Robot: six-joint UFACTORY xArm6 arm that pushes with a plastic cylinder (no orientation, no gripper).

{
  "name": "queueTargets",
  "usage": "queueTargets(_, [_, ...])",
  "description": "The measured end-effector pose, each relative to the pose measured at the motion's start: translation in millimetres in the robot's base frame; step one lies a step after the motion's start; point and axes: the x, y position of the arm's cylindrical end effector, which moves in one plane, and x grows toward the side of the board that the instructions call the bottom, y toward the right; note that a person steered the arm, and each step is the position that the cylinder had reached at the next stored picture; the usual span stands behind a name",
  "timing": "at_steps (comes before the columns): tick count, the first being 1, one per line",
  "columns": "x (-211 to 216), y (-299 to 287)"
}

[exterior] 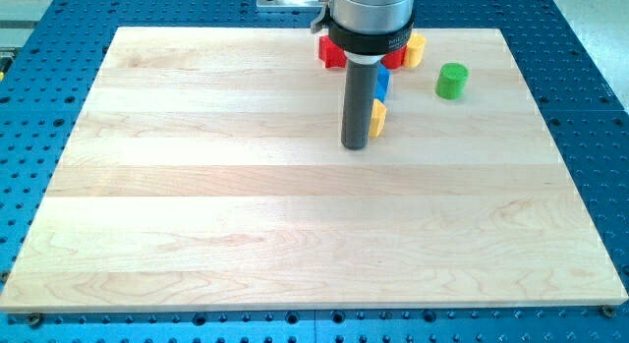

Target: Make t shape with all the blocks

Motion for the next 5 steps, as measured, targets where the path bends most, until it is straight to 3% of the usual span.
queueTargets(1, [13, 55])
queueTargets(2, [-13, 160])
queueTargets(3, [-85, 220])
queueTargets(4, [-118, 208])
queueTargets(5, [-116, 177])
